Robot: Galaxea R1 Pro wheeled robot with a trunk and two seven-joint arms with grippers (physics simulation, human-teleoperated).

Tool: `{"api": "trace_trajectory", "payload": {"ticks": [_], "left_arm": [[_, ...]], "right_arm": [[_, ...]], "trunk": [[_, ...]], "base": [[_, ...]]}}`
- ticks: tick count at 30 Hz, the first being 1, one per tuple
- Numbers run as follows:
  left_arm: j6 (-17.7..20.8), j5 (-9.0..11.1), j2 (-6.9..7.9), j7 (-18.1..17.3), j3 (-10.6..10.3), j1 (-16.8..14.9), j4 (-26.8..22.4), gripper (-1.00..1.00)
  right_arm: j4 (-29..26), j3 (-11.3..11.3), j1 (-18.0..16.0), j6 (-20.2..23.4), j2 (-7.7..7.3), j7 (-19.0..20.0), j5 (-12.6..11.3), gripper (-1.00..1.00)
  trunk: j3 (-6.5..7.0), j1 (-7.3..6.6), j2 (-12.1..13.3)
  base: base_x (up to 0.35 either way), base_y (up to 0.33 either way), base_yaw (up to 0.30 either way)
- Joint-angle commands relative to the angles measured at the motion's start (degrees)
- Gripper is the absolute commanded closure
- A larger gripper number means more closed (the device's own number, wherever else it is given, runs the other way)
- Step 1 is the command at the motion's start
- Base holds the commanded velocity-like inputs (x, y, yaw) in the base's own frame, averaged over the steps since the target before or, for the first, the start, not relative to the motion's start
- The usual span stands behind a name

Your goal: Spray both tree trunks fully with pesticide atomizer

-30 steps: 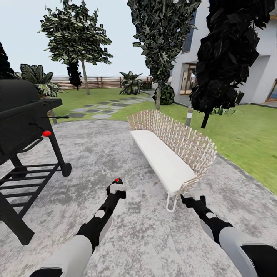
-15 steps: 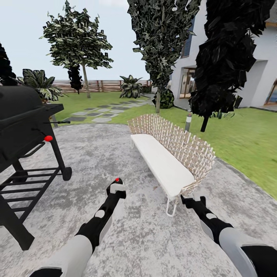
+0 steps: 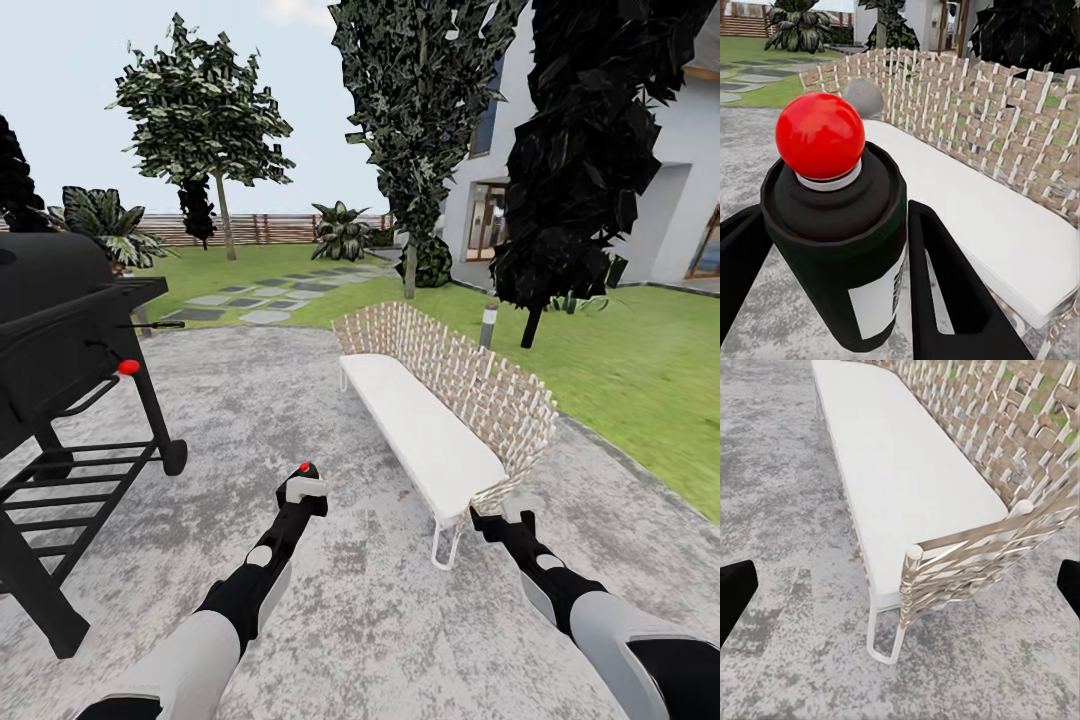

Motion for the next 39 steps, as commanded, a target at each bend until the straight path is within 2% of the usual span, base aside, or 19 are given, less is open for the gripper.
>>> {"api": "trace_trajectory", "payload": {"ticks": [1,5,8,10,11,12,15,17,18,20,21,22,24,25,27,29,33,37,39], "left_arm": [[0.0,-0.02,0.0,0.05,0.01,0.0,-0.01,1.0],[0.06,-0.01,0.0,0.09,0.19,0.0,-0.01,1.0],[0.35,-0.01,0.0,0.04,0.41,0.0,0.08,1.0],[0.51,-0.09,0.17,-0.02,0.57,0.0,0.24,1.0],[0.68,-0.14,0.69,-0.1,0.7,0.0,0.38,1.0],[1.15,-0.13,1.4,-0.15,0.77,0.0,0.43,1.0],[5.17,-0.07,3.2,-0.29,0.98,0.0,0.47,1.0],[9.78,0.48,4.75,-0.92,1.1,0.0,0.39,1.0],[10.48,0.79,5.03,-1.22,1.12,0.0,0.38,1.0],[12.22,2.74,6.3,-3.54,1.21,0.0,0.43,1.0],[12.47,3.39,6.79,-4.31,1.22,0.0,0.43,1.0],[12.94,5.56,8.27,-6.49,1.25,0.0,0.48,1.0],[13.11,7.2,9.1,-7.49,1.26,0.0,0.47,1.0],[13.1,8.62,9.64,-8.14,1.27,0.0,0.41,1.0],[13.02,9.9,10.12,-8.7,1.31,0.0,0.29,1.0],[12.94,10.55,10.36,-8.98,1.32,0.0,0.19,1.0],[12.93,11.0,10.53,-9.22,1.23,0.0,0.17,1.0],[12.92,10.54,10.66,-10.59,0.69,0.0,0.29,1.0],[12.92,9.02,11.08,-13.86,-0.09,0.0,0.46,1.0]], "right_arm": [[0.0,-0.01,0.0,0.08,0.0,0.01,0.0,-1.0],[0.01,0.04,0.02,0.47,-0.76,0.16,0.04,-1.0],[0.54,0.12,0.05,0.61,-4.0,0.31,0.09,-1.0],[2.13,0.13,0.03,0.84,-5.42,0.68,0.54,-1.0],[3.31,0.14,0.01,2.1,-6.92,2.08,1.5,-1.0],[3.73,0.12,0.01,3.82,-7.74,3.85,2.21,-1.0],[4.1,0.08,0.0,7.51,-9.34,8.05,3.09,-1.0],[4.25,0.1,0.0,9.43,-10.39,12.29,3.44,-1.0],[4.26,0.11,-0.01,9.7,-10.6,13.56,3.49,-1.0],[4.32,0.13,-0.01,10.31,-11.74,21.63,3.61,-1.0],[4.33,0.15,-0.01,10.34,-11.98,24.09,3.63,-1.0],[4.33,0.15,-0.01,10.06,-12.48,31.52,3.66,-1.0],[4.33,0.15,-0.01,9.59,-12.68,36.23,3.67,-1.0],[4.32,0.15,-0.01,8.91,-12.8,40.65,3.66,-1.0],[4.34,0.09,-0.01,8.1,-12.9,45.31,3.6,-1.0],[4.36,-0.01,-0.01,7.59,-12.96,47.69,3.4,-1.0],[4.38,-0.08,-0.01,7.22,-12.82,48.73,3.27,-1.0],[4.38,-0.17,-0.01,7.03,-12.66,42.81,3.2,-1.0],[4.38,-0.19,-0.01,7.0,-12.59,39.07,3.15,-1.0]], "trunk": [[0.0,0.0,0.0],[0.01,0.0,0.0],[0.01,0.0,0.0],[0.01,0.0,0.0],[0.01,0.0,0.0],[0.01,0.0,0.0],[0.01,0.0,0.0],[0.01,0.0,0.0],[0.01,0.0,0.0],[0.01,0.0,0.0],[0.01,0.0,0.0],[0.01,0.0,0.0],[0.01,0.0,0.0],[0.01,0.0,0.0],[0.01,0.0,0.0],[0.01,0.0,0.0],[0.01,0.0,0.0],[0.01,0.0,0.0],[0.01,0.0,0.0]], "base": [[0.0,0.0,0.0],[0.0,0.0,0.0],[0.0,0.0,0.0],[0.0,0.0,0.0],[0.0,0.0,0.0],[0.0,0.0,0.0],[0.0,0.0,0.0],[0.0,0.0,0.0],[0.0,0.0,0.0],[0.0,0.0,0.0],[0.0,0.0,0.0],[0.0,0.0,0.0],[0.0,0.0,0.0],[0.0,0.0,0.0],[0.0,0.0,0.0],[0.0,0.0,0.0],[0.0,0.0,0.0],[0.0,0.0,0.0],[0.0,0.0,0.0]]}}
